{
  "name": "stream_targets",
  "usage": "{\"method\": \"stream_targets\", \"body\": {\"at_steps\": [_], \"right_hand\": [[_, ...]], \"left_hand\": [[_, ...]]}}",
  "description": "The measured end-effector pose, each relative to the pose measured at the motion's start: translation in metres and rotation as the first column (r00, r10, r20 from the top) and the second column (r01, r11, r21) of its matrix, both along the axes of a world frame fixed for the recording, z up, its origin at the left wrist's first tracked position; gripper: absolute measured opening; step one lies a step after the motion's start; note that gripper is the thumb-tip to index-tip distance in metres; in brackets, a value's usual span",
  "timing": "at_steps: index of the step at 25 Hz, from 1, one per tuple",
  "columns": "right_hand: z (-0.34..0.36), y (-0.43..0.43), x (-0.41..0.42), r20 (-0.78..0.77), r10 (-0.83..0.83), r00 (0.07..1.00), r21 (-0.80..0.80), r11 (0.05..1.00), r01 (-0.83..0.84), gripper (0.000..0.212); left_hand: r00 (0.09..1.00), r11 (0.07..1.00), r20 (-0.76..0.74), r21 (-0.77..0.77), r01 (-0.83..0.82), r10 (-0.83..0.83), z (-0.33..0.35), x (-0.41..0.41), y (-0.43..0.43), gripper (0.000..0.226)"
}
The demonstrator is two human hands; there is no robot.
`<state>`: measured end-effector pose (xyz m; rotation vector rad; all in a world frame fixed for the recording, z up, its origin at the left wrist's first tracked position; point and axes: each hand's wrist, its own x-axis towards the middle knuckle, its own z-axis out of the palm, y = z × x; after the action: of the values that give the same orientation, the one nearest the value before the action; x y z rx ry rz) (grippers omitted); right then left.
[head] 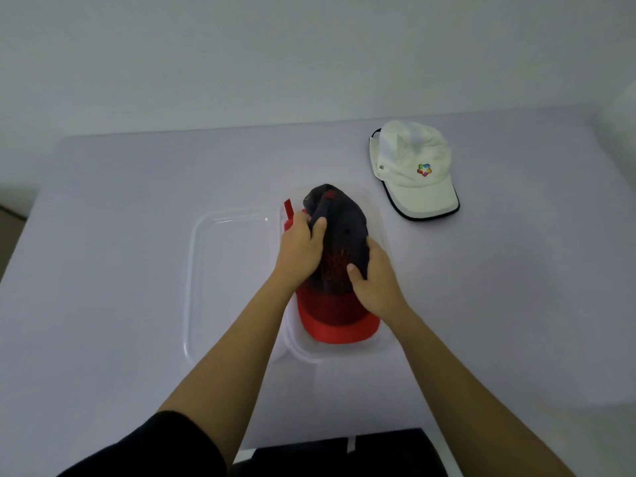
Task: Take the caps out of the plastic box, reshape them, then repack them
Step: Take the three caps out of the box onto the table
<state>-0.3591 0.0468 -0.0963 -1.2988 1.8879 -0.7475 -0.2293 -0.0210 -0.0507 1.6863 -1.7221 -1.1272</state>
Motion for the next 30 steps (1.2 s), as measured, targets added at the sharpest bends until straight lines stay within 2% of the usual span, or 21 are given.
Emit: {"method": "stream_targets", "body": {"at_steps": [2, 5, 6, 8, 9, 11, 13, 14, 16, 19, 21, 25, 27, 30], "right_hand": [[0.008, 0.013, -0.003, 0.121, -0.118, 0.986, 0.048, 0.992, 0.113, 0.072], [0.025, 0.029, -0.013, 0.351, -0.286, 0.892, 0.194, 0.954, 0.230, 0.085], [0.031, 0.032, -0.019, 0.483, -0.318, 0.816, 0.228, 0.945, 0.233, 0.081], [0.044, 0.038, -0.031, 0.777, -0.304, 0.551, 0.233, 0.952, 0.197, 0.061], [0.050, 0.041, -0.038, 0.848, -0.282, 0.449, 0.204, 0.955, 0.215, 0.049], [0.057, 0.046, -0.051, 0.901, -0.255, 0.352, 0.147, 0.941, 0.305, 0.035], [0.061, 0.052, -0.068, 0.918, -0.251, 0.306, 0.119, 0.913, 0.390, 0.026], [0.061, 0.055, -0.078, 0.920, -0.255, 0.298, 0.112, 0.899, 0.423, 0.022], [0.062, 0.062, -0.100, 0.905, -0.287, 0.315, 0.113, 0.875, 0.471, 0.018], [0.054, 0.071, -0.130, 0.852, -0.364, 0.375, 0.122, 0.836, 0.535, 0.019], [0.042, 0.078, -0.149, 0.813, -0.430, 0.391, 0.140, 0.798, 0.586, 0.020], [0.003, 0.090, -0.187, 0.684, -0.574, 0.451, 0.209, 0.746, 0.632, 0.021], [-0.021, 0.094, -0.201, 0.568, -0.620, 0.541, 0.241, 0.754, 0.612, 0.019], [-0.049, 0.096, -0.215, 0.367, -0.605, 0.707, 0.254, 0.796, 0.550, 0.022]], "left_hand": [[0.997, 1.000, -0.079, 0.005, 0.017, -0.016, 0.021, 0.004, 0.008, 0.023], [0.978, 0.998, -0.207, -0.037, -0.049, 0.041, 0.050, 0.008, 0.009, 0.025], [0.969, 0.996, -0.242, -0.052, -0.075, 0.060, 0.056, 0.008, 0.006, 0.025], [0.936, 0.994, -0.344, -0.053, -0.095, 0.071, 0.065, 0.002, 0.005, 0.025], [0.905, 0.995, -0.418, -0.029, -0.097, 0.076, 0.068, -0.003, 0.007, 0.025], [0.844, 0.996, -0.530, 0.069, -0.054, 0.083, 0.067, -0.018, 0.017, 0.043], [0.823, 0.974, -0.563, 0.220, 0.060, 0.077, 0.058, -0.038, 0.028, 0.079], [0.835, 0.959, -0.548, 0.261, 0.110, 0.053, 0.050, -0.048, 0.032, 0.093], [0.897, 0.960, -0.441, 0.247, 0.133, -0.011, 0.034, -0.071, 0.035, 0.101], [0.981, 0.991, -0.191, 0.125, 0.055, -0.030, 0.024, -0.109, 0.046, 0.095], [0.998, 0.998, -0.046, 0.035, 0.051, -0.049, 0.017, -0.139, 0.058, 0.096], [0.997, 0.993, 0.053, 0.105, 0.054, -0.060, -0.022, -0.188, 0.078, 0.094], [0.996, 0.987, 0.080, 0.160, 0.012, -0.025, -0.045, -0.202, 0.086, 0.100], [0.977, 0.967, 0.211, 0.237, -0.092, 0.041, -0.070, -0.216, 0.099, 0.108]]}}
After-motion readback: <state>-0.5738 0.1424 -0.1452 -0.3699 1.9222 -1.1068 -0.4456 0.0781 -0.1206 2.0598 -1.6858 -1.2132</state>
